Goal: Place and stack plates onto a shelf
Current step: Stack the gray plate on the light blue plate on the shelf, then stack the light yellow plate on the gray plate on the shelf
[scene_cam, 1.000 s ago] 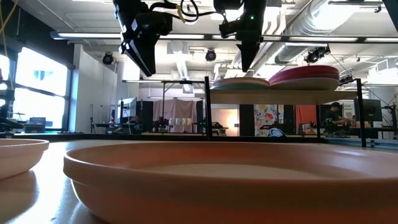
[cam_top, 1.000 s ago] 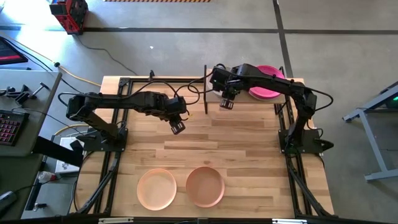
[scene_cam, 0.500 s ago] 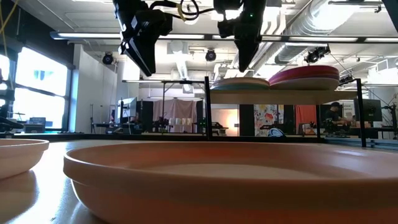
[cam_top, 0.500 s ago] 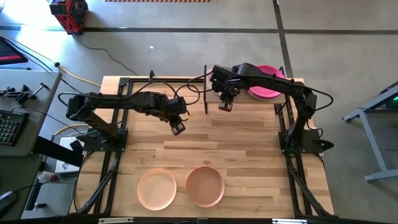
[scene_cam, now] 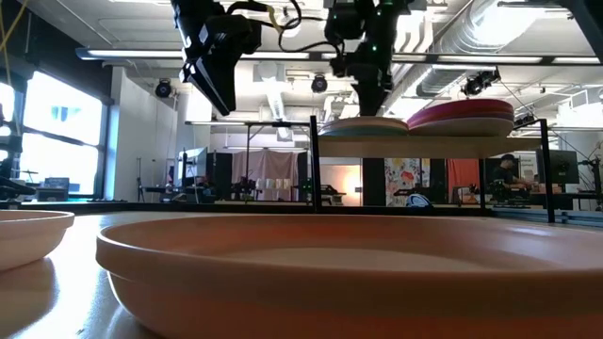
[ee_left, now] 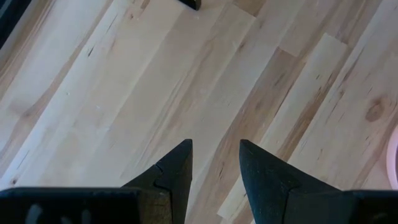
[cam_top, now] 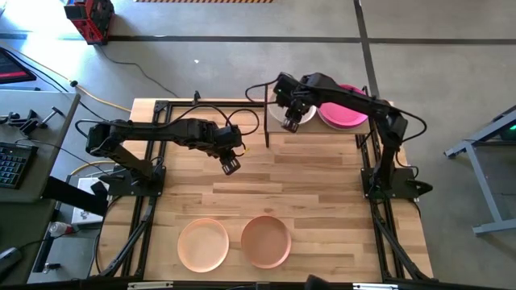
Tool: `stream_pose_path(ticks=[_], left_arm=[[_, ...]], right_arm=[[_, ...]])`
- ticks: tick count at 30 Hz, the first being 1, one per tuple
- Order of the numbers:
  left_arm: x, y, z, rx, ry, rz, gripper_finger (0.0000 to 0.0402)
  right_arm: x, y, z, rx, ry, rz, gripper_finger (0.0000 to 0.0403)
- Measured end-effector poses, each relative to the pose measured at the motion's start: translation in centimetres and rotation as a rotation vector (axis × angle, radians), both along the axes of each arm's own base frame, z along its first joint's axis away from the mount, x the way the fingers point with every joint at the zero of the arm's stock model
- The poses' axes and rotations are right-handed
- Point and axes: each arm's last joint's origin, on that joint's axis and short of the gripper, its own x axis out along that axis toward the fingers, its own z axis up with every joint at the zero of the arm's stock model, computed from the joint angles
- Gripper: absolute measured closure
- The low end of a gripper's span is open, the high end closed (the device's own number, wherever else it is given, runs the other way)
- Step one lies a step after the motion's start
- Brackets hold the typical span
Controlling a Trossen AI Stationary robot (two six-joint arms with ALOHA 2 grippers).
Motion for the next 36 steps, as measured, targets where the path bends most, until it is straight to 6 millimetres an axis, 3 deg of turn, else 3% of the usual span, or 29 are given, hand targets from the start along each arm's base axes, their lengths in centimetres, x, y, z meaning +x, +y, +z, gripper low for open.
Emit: stream_pose_path(ticks=[9,16,25,36], left_arm=[[0.0,0.0,0.0,0.0,0.001,-0.001,0.0282],[0.0,0.0,0.0,0.0,0.001,-0.001,0.0282],[-0.1,-1.1,-0.2,-0.164,0.005,-0.046,0.0282],[-1.0,-6.4,-0.5,-0.205,0.109,-0.224,0.0282]], right_arm=[[0.7,-0.8,-1.7,0.016,0.046,-0.011,0.0297],[0.7,-1.0,-1.7,-0.022,0.046,-0.058,0.0297],[0.6,1.1,2.7,0.011,-0.048,-0.076,0.0297],[1.5,6.8,7.8,0.148,-0.22,-0.004,0.0297]])
